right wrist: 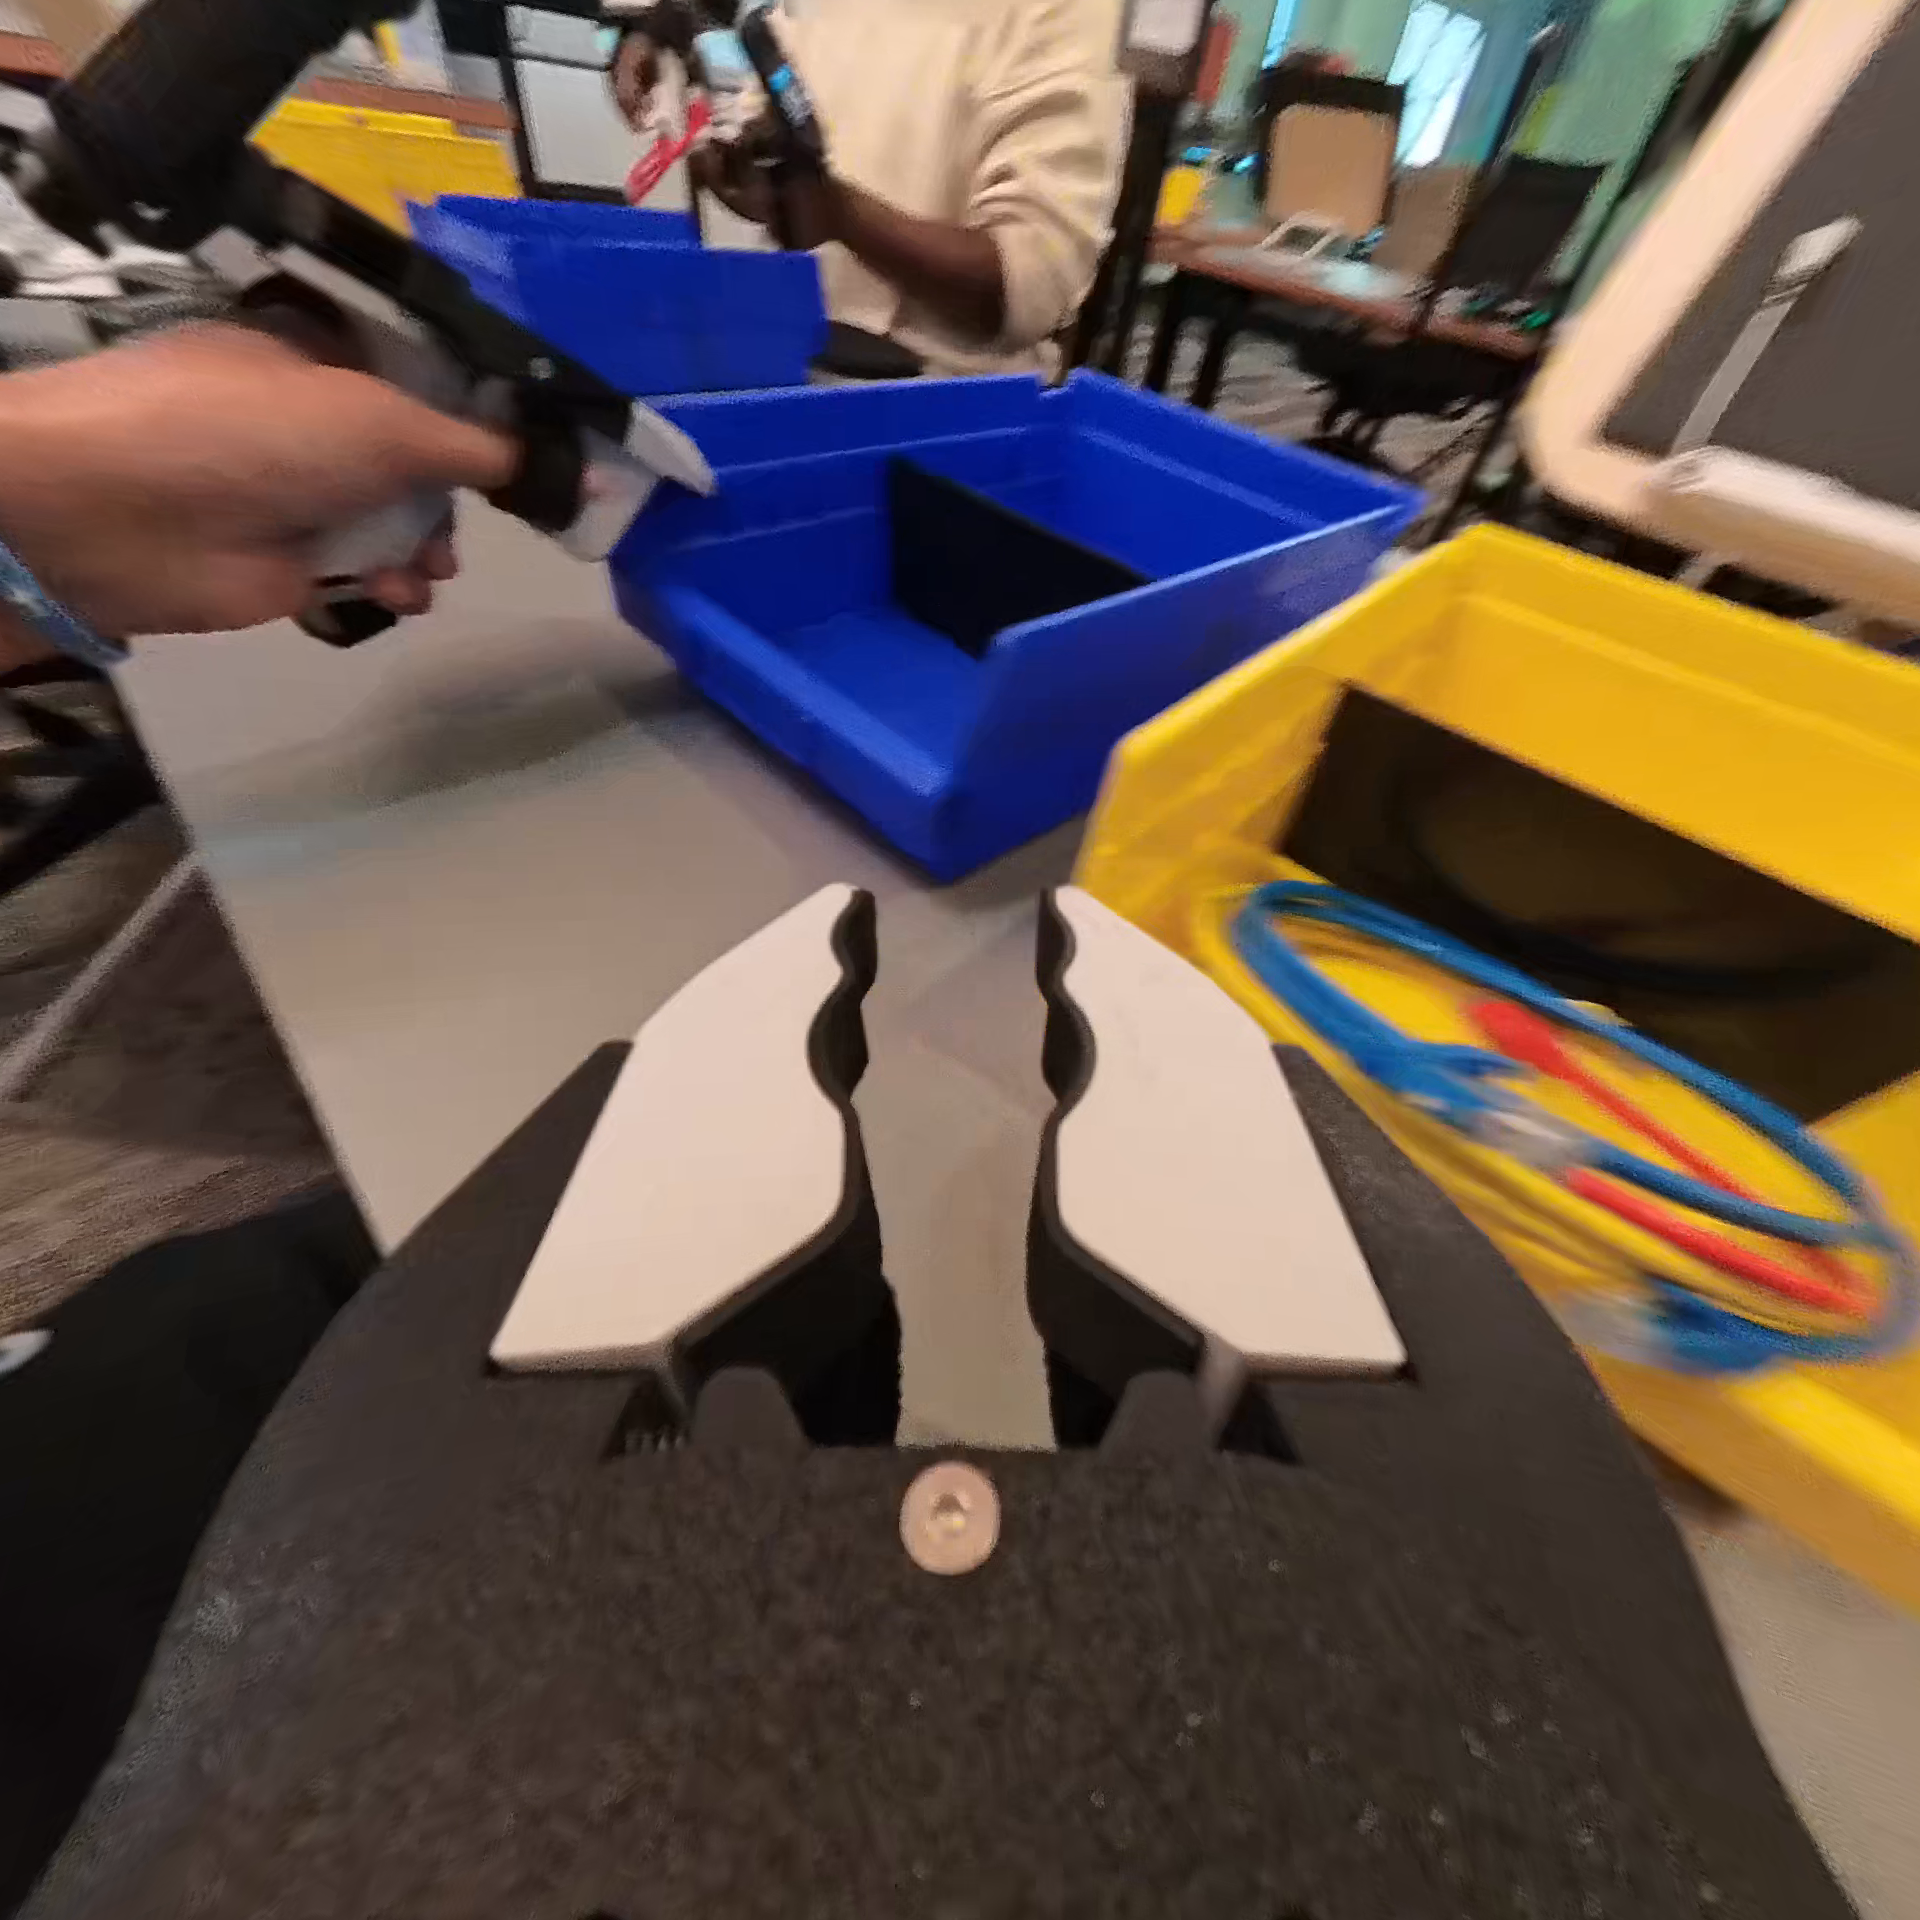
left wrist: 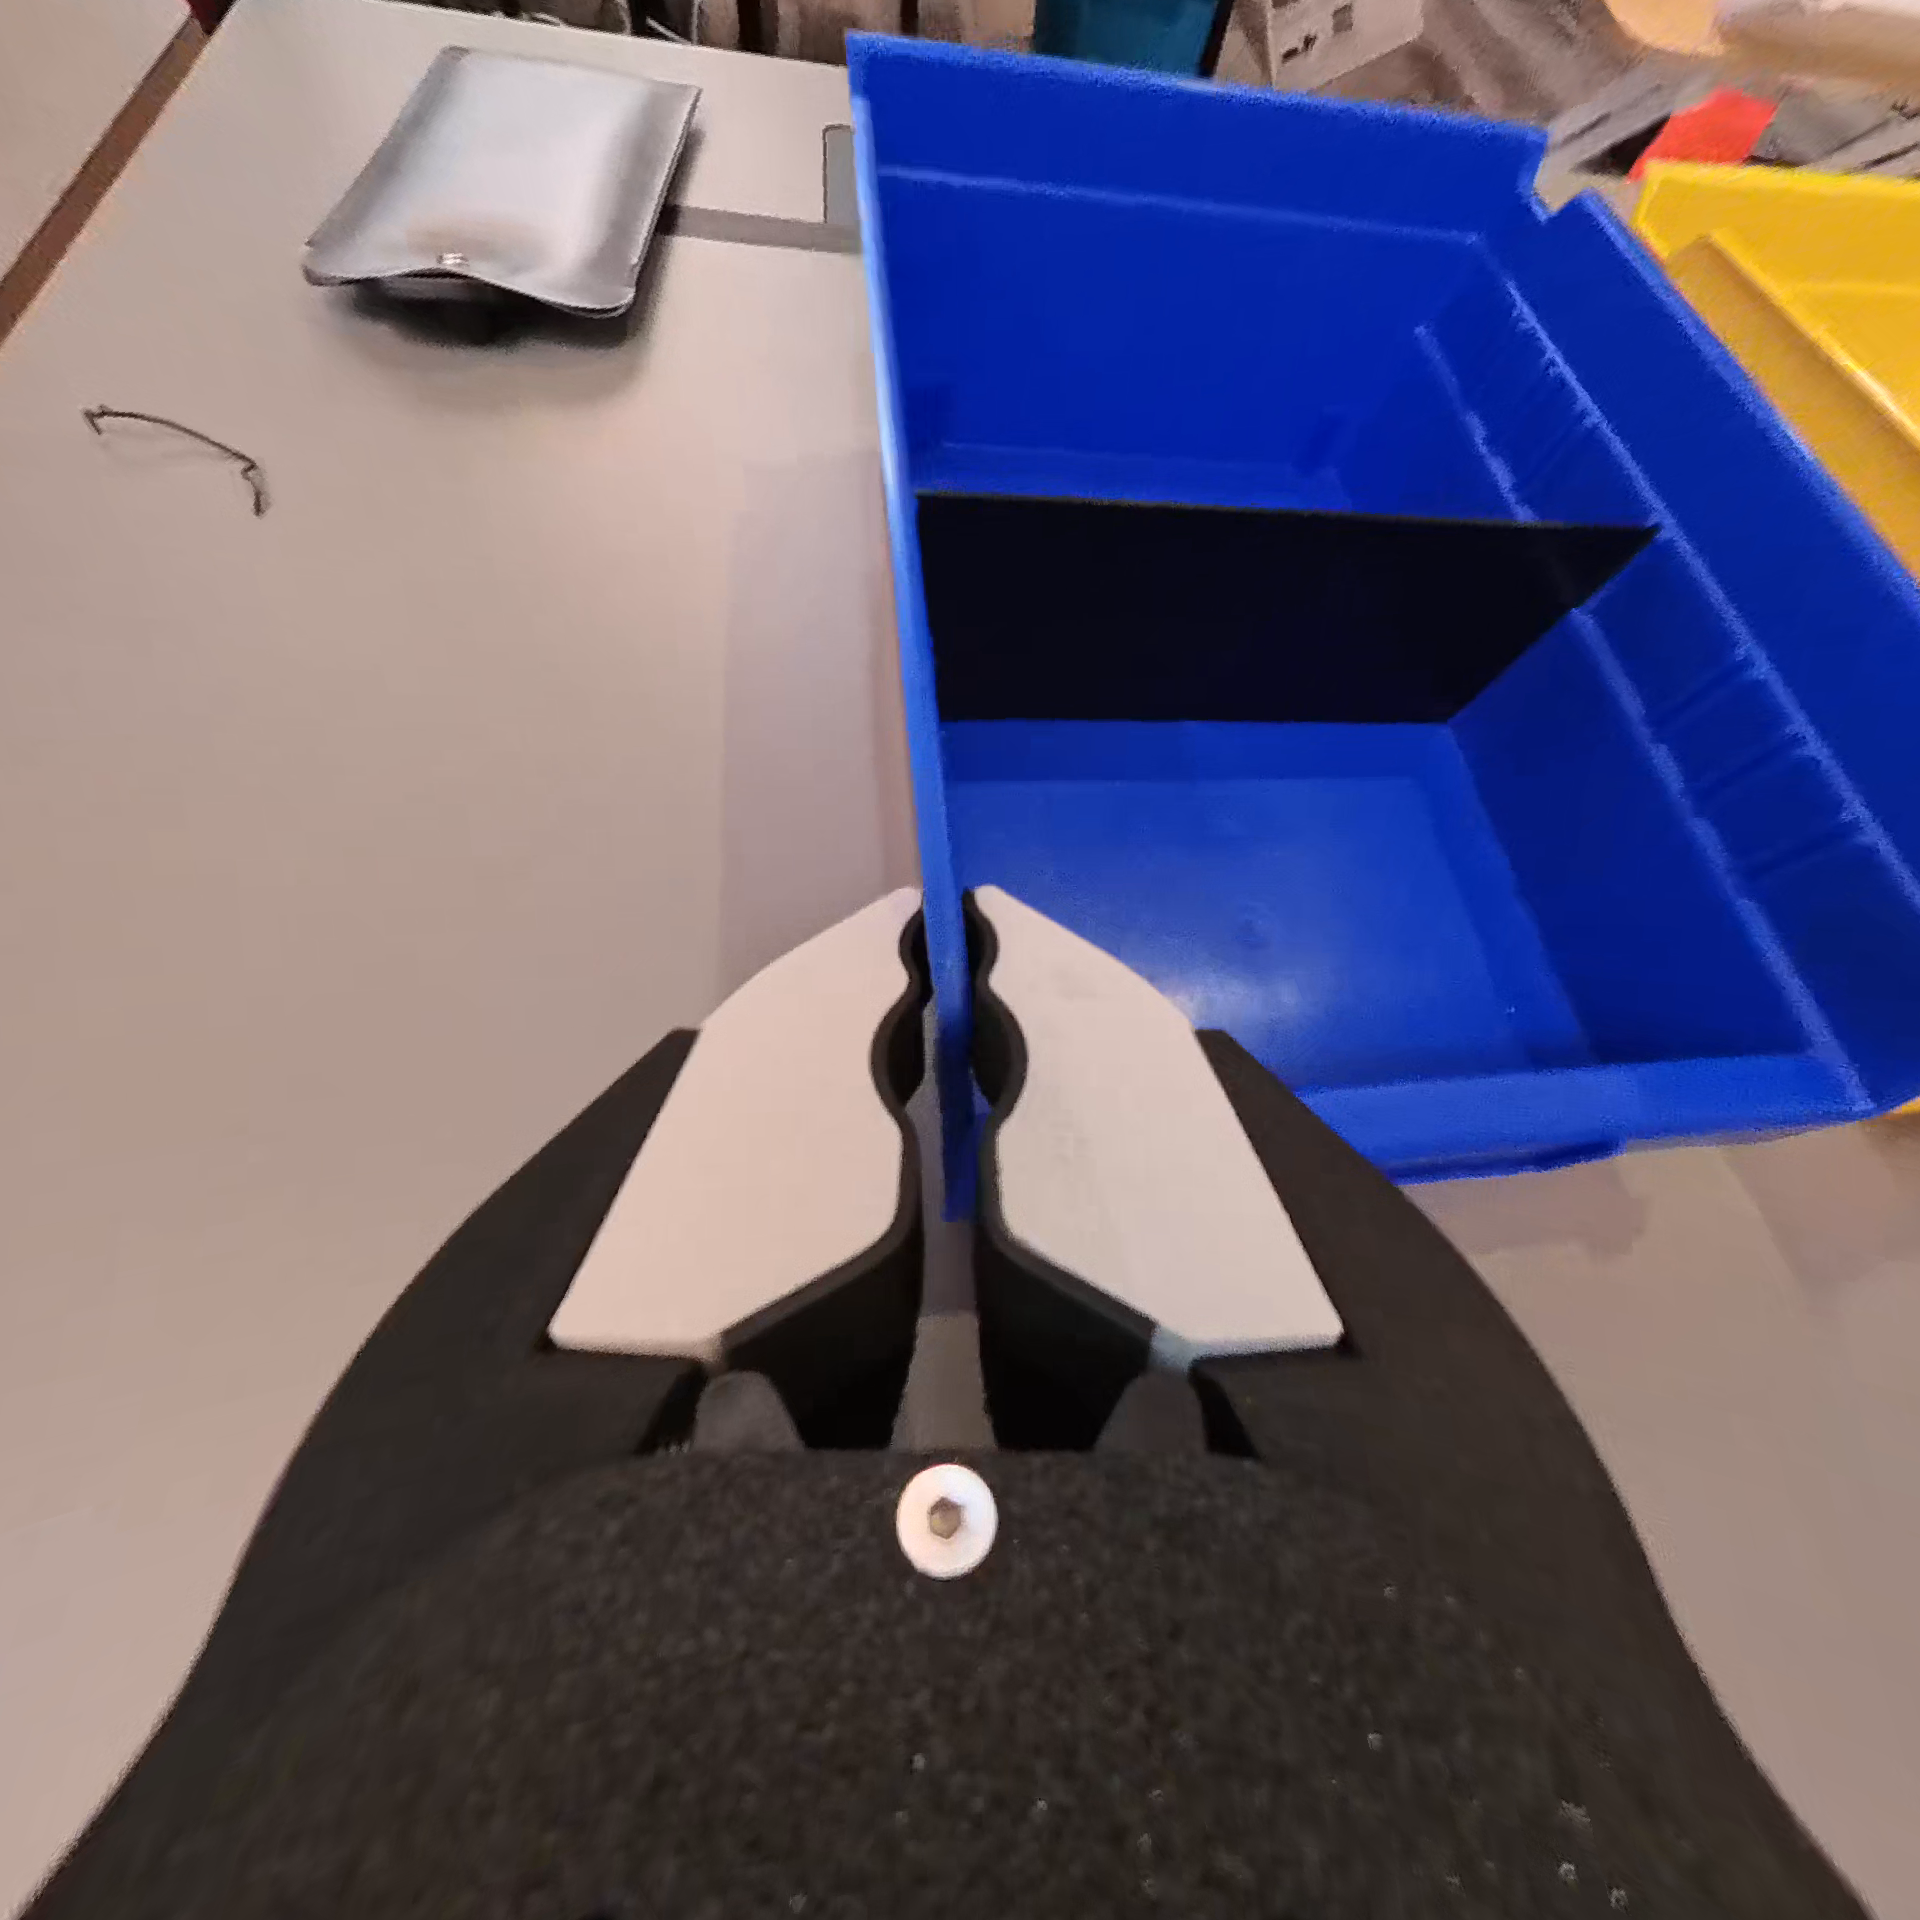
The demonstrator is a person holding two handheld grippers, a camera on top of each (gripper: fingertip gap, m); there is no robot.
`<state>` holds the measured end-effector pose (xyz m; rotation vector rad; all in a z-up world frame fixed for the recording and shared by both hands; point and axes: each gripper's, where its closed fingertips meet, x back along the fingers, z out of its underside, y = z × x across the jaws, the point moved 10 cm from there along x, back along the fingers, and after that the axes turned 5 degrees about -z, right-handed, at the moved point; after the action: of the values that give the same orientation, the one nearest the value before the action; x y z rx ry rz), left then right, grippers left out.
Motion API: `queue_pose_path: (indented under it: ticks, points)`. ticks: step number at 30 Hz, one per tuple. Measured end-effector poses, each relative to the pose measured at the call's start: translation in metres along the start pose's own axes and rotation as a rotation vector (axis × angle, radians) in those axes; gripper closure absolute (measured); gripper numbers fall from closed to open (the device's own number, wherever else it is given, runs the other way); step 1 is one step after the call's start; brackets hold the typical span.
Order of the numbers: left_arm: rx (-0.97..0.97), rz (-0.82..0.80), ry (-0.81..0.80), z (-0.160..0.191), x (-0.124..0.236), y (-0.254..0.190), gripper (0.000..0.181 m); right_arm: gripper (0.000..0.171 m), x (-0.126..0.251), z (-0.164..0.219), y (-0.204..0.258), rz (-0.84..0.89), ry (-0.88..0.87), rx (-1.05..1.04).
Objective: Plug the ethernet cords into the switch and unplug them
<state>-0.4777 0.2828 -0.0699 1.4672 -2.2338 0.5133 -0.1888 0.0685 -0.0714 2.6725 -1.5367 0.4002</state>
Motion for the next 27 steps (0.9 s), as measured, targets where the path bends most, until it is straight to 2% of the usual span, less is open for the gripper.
queue_pose_path:
  ticks: [3,7,8,10,12,16,20,24,27]
  points:
    - [0.004,-0.029,0.0,0.018,0.027,-0.012,0.177,0.136,-0.032,0.001,0.026,-0.058,0.079,-0.07]
    - [0.018,-0.087,-0.021,0.049,0.072,-0.029,0.177,0.125,-0.064,-0.003,0.034,0.023,0.109,-0.195]
    - [0.029,-0.097,-0.028,0.057,0.082,-0.033,0.177,0.126,-0.069,-0.003,0.035,0.07,0.112,-0.224]
    - [0.037,-0.127,-0.046,0.07,0.101,-0.04,0.176,0.151,-0.076,-0.001,0.036,0.209,0.168,-0.209]
    - [0.045,-0.152,-0.062,0.082,0.117,-0.044,0.175,0.161,-0.075,-0.004,0.039,0.224,0.215,-0.193]
    - [0.061,-0.183,-0.116,0.095,0.145,-0.053,0.175,0.165,-0.062,-0.017,0.045,0.184,0.249,-0.198]
    - [0.003,-0.214,-0.242,0.072,0.168,-0.07,0.176,0.165,-0.038,-0.043,0.042,0.19,0.151,-0.14]
    - [-0.07,-0.137,-0.388,0.01,0.175,-0.109,0.176,0.164,0.006,-0.088,0.009,0.318,0.0,-0.076]
    - [-0.127,-0.04,-0.468,-0.04,0.166,-0.164,0.175,0.165,0.051,-0.118,-0.036,0.47,-0.079,-0.042]
